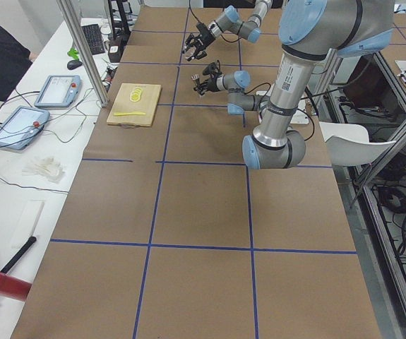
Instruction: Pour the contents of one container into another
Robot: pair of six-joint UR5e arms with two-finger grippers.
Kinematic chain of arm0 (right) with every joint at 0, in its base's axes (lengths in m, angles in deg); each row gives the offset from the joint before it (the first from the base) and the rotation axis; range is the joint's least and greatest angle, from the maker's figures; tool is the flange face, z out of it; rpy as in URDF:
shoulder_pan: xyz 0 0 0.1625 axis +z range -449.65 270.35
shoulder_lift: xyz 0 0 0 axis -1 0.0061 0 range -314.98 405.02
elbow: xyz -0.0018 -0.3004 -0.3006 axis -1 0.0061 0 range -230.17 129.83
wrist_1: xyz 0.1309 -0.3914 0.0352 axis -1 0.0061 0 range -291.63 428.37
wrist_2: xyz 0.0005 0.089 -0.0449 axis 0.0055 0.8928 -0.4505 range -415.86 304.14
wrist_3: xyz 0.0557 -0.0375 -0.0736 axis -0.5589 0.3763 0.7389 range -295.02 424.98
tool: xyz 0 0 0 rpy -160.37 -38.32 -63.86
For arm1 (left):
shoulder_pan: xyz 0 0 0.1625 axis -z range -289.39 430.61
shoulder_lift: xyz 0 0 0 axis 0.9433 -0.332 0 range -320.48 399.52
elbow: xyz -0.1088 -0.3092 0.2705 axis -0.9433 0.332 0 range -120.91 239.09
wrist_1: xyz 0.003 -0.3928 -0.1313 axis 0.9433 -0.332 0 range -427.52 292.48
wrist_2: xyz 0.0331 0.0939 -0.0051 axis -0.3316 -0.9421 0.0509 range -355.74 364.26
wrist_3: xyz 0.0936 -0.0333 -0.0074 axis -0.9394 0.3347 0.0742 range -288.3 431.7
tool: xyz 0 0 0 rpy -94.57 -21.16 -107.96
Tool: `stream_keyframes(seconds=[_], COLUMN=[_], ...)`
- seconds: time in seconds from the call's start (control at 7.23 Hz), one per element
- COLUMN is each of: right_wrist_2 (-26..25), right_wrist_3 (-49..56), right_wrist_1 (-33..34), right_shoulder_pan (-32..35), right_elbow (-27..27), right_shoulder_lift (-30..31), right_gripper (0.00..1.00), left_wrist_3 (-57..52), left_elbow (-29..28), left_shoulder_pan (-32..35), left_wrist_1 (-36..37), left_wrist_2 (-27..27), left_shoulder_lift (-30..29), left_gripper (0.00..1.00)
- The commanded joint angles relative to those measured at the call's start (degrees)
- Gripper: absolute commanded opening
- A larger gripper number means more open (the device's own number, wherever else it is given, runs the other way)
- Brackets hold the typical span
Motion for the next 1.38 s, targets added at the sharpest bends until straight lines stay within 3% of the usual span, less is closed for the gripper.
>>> stream_keyframes(seconds=[0.0, 0.42, 0.69, 1.25], right_wrist_2=[-0.2, -0.2, -0.6, -4.9], right_wrist_3=[3.2, 4.7, 8.2, 12.5], right_wrist_1=[1.9, 7.9, 8.3, 12.3], right_shoulder_pan=[0.0, 0.0, -0.1, -2.7], right_elbow=[0.1, -0.6, -1.3, -1.3], right_shoulder_lift=[-0.6, -4.3, -4.4, -6.7], right_gripper=[0.00, 0.00, 0.00, 0.00], left_wrist_3=[-0.4, -0.4, -0.4, -0.4], left_elbow=[-0.2, -1.8, -2.6, -3.1], left_shoulder_pan=[0.0, -0.1, -0.1, -0.1], left_wrist_1=[0.0, 0.1, 0.2, 0.2], left_wrist_2=[2.0, 2.3, 2.3, 2.3], left_shoulder_lift=[-1.5, -2.8, -3.4, -3.8], left_gripper=[0.00, 0.00, 0.00, 0.00])
